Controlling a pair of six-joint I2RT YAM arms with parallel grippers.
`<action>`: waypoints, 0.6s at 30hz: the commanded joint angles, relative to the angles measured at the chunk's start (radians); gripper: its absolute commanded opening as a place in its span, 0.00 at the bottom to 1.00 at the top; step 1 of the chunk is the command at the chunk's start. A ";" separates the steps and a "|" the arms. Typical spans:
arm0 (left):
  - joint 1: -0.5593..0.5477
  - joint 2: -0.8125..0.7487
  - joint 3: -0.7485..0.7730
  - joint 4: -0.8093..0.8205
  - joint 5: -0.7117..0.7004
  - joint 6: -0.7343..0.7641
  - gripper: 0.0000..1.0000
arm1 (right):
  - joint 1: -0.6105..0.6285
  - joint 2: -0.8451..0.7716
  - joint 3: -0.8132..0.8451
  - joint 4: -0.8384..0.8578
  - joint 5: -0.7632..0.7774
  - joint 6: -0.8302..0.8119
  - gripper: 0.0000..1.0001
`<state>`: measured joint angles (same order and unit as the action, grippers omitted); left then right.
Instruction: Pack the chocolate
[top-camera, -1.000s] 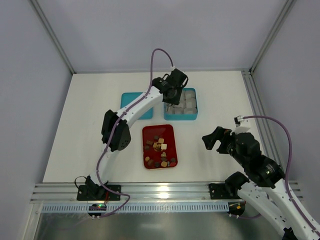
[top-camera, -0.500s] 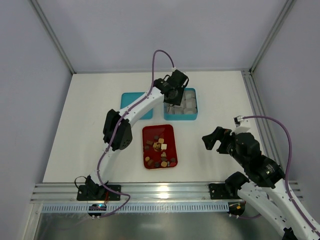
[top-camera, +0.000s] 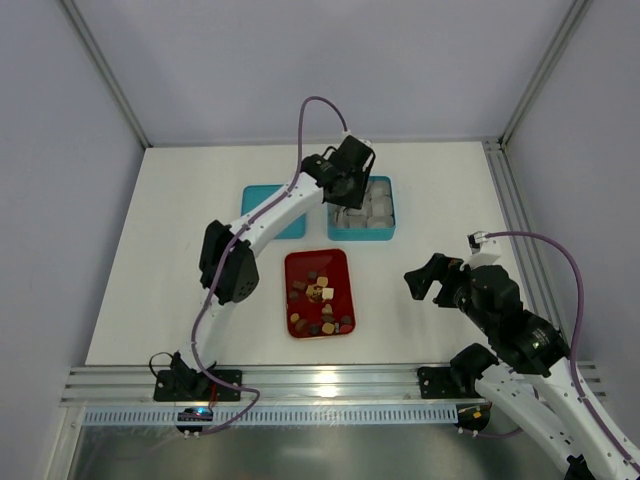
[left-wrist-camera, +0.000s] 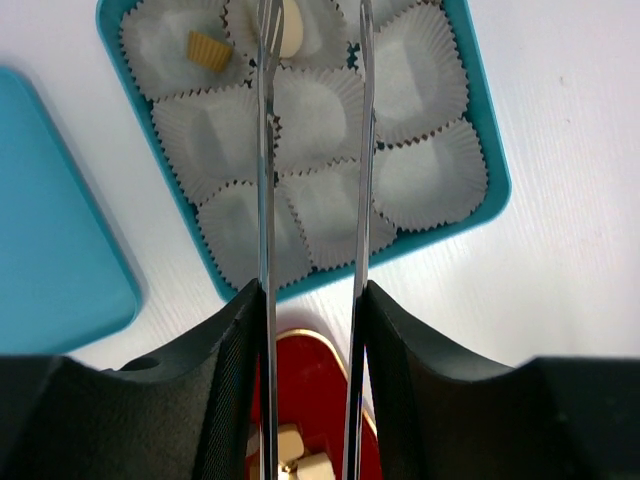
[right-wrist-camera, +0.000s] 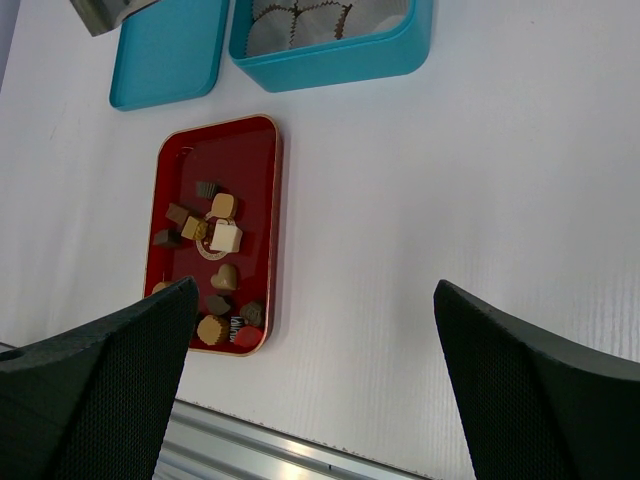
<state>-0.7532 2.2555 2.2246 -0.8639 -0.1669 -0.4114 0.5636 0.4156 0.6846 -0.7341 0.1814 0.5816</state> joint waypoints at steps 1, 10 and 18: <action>-0.012 -0.168 -0.048 0.036 0.026 -0.007 0.43 | 0.004 -0.009 0.013 0.038 0.010 -0.005 1.00; -0.047 -0.450 -0.351 -0.001 0.018 -0.038 0.42 | 0.004 0.008 -0.023 0.100 0.003 0.000 1.00; -0.113 -0.692 -0.617 -0.064 -0.019 -0.101 0.42 | 0.004 0.042 -0.060 0.150 -0.008 0.004 1.00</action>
<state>-0.8429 1.6413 1.6646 -0.8955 -0.1585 -0.4728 0.5636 0.4484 0.6338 -0.6487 0.1761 0.5819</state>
